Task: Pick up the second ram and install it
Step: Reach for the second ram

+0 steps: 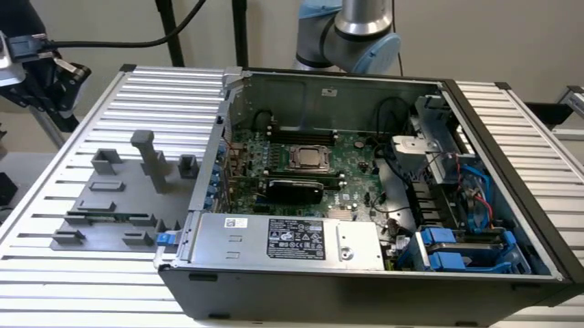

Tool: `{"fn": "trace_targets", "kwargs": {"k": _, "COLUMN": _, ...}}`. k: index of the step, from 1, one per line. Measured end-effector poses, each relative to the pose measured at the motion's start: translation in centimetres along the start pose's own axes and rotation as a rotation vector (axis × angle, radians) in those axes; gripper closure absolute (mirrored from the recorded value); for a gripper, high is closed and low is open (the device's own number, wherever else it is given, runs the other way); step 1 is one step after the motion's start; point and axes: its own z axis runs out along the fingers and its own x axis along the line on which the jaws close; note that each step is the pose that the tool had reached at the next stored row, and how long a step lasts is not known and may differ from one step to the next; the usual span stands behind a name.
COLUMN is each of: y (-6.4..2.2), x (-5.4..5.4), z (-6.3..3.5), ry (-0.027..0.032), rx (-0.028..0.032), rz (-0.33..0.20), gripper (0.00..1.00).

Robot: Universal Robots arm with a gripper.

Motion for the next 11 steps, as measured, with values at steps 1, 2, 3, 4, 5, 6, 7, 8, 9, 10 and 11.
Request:
{"fn": "trace_targets", "kwargs": {"k": 1, "y": 0.00, "x": -0.01, "z": 0.02, "ry": 0.0009, "rx": -0.0004, "rz": -0.018, "gripper": 1.00}}
{"fn": "trace_targets", "kwargs": {"k": 2, "y": -0.01, "x": -0.02, "z": 0.04, "ry": 0.0018, "rx": -0.0008, "rz": -0.036, "gripper": 1.00}}
{"fn": "trace_targets", "kwargs": {"k": 3, "y": -0.01, "x": -0.02, "z": 0.07, "ry": 0.0028, "rx": -0.0011, "rz": -0.055, "gripper": 1.00}}
{"fn": "trace_targets", "kwargs": {"k": 4, "y": 0.00, "x": -0.02, "z": 0.09, "ry": 0.0039, "rx": -0.0014, "rz": -0.073, "gripper": 1.00}}
{"fn": "trace_targets", "kwargs": {"k": 5, "y": -0.01, "x": -0.02, "z": 0.12, "ry": 0.0047, "rx": -0.0018, "rz": -0.091, "gripper": 1.00}}
{"fn": "trace_targets", "kwargs": {"k": 6, "y": -0.01, "x": -0.02, "z": 0.16, "ry": 0.0057, "rx": -0.0023, "rz": -0.109, "gripper": 1.00}}
{"fn": "trace_targets", "kwargs": {"k": 7, "y": -0.01, "x": -0.02, "z": 0.20, "ry": 0.0064, "rx": -0.0027, "rz": -0.127, "gripper": 1.00}}
{"fn": "trace_targets", "kwargs": {"k": 8, "y": -0.02, "x": -0.02, "z": 0.25, "ry": 0.0072, "rx": -0.0032, "rz": -0.145, "gripper": 1.00}}
{"fn": "trace_targets", "kwargs": {"k": 9, "y": -0.02, "x": -0.02, "z": 0.28, "ry": 0.0082, "rx": -0.0035, "rz": -0.163, "gripper": 1.00}}
{"fn": "trace_targets", "kwargs": {"k": 10, "y": -0.02, "x": -0.02, "z": 0.33, "ry": 0.0090, "rx": -0.0039, "rz": -0.181, "gripper": 1.00}}
{"fn": "trace_targets", "kwargs": {"k": 11, "y": -0.02, "x": -0.02, "z": 0.38, "ry": 0.0099, "rx": -0.0044, "rz": -0.199, "gripper": 1.00}}
